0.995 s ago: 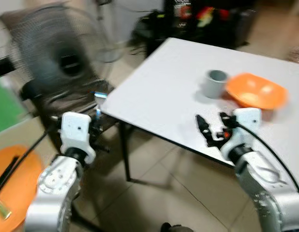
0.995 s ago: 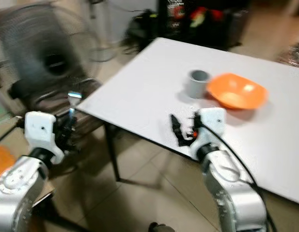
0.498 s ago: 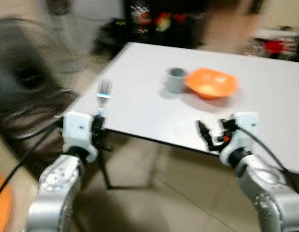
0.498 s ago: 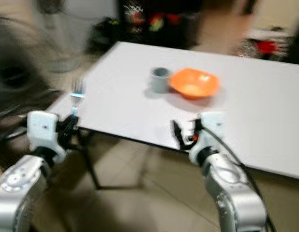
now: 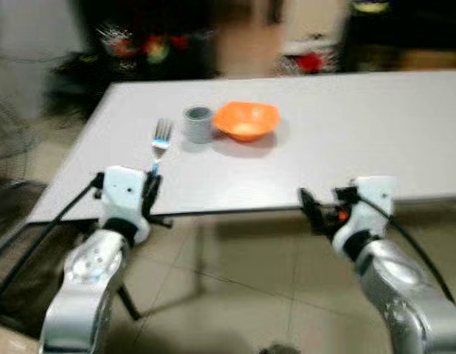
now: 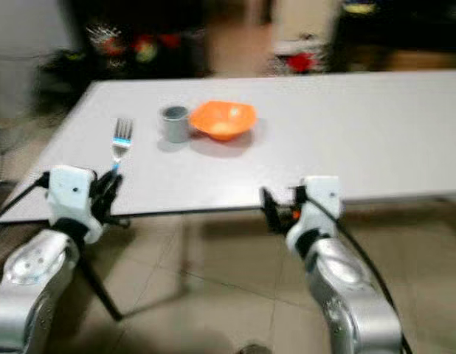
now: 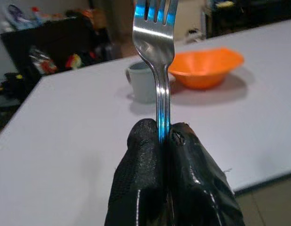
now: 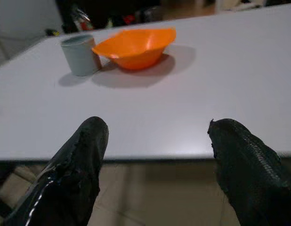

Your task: Setting the table

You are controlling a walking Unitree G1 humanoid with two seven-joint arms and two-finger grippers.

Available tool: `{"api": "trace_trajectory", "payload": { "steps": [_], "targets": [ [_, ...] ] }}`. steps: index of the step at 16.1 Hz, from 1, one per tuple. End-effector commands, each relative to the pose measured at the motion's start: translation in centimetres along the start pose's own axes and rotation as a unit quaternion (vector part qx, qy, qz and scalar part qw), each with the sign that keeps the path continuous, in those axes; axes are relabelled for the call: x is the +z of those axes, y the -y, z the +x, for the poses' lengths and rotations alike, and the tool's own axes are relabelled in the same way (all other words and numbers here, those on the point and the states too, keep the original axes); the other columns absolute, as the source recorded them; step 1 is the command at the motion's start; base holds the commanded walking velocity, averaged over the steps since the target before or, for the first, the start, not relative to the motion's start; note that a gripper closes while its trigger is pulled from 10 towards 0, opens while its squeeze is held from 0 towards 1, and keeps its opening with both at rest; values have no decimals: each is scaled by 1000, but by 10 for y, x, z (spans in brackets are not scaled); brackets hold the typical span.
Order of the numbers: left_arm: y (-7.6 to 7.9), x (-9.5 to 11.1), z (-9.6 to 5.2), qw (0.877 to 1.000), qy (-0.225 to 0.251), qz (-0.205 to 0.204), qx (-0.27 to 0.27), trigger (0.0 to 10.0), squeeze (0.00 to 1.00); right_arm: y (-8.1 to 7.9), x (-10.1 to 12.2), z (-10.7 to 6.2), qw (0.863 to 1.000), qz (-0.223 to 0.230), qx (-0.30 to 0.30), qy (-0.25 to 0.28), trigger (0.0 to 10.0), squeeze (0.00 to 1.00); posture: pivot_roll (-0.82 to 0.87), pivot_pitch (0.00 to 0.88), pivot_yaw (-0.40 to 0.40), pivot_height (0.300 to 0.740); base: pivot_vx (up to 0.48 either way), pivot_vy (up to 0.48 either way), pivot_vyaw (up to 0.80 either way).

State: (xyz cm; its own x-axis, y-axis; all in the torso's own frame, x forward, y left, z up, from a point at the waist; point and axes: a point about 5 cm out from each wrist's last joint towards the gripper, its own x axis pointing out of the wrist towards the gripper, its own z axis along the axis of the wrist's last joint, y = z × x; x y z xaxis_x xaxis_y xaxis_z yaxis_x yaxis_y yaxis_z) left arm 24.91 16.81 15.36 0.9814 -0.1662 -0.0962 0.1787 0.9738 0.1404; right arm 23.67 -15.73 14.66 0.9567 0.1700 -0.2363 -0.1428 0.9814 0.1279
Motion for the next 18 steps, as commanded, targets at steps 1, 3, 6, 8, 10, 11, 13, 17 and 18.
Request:
{"api": "trace_trajectory", "payload": {
  "steps": [1, 3, 6, 8, 10, 11, 13, 17, 18],
  "targets": [
    [1, 2, -1, 1000, 6, -11, 7, 10000, 0, 0, 6, 1, 1000, -5, 3, 9, 10000, 0, -75, 0, 41, 740, 0, 0, -725],
    [1, 2, -7, 1000, 2, -19, 12, 10000, 0, -1, 5, 4, 1000, -16, 14, 3, 10000, 0, -64, 0, 28, 740, 0, 0, -725],
    [-1, -2, -11, 1000, 1, -19, 23, 10000, 0, -5, 7, 8, 998, -30, 46, 7, 10000, 0, -52, 0, 13, 740, 0, 0, 0],
    [1, 1, -10, 999, 6, -40, 22, 10000, 0, -4, 11, 10, 998, -43, 50, 16, 10000, 0, -52, 0, 14, 740, 0, 0, 0],
    [3, -1, -9, 999, 1, -35, 20, 10000, 0, 1, 13, 9, 997, -54, 43, 30, 10000, 0, -55, 0, 22, 740, 126, 0, 0],
    [5, -2, -9, 999, -2, -39, 21, 10000, 0, 2, 13, 7, 996, -64, 49, 35, 10000, 0, -59, 0, 28, 740, 281, 0, 0],
    [7, -3, -9, 999, -6, -42, 18, 10000, 0, 1, 13, 7, 996, -64, 55, 39, 10000, 0, -60, 0, 28, 740, 289, 0, 0],
    [11, -5, -10, 999, -12, -43, 10, 10000, 0, 0, 9, 6, 995, -71, 64, 36, 10000, 0, -58, 0, 19, 740, 319, 0, 0],
    [10, -5, -10, 999, -12, -43, 12, 10000, 0, -1, 8, 7, 994, -74, 66, 36, 10000, 0, -58, 0, 19, 740, 334, 0, 0]
  ]
}}
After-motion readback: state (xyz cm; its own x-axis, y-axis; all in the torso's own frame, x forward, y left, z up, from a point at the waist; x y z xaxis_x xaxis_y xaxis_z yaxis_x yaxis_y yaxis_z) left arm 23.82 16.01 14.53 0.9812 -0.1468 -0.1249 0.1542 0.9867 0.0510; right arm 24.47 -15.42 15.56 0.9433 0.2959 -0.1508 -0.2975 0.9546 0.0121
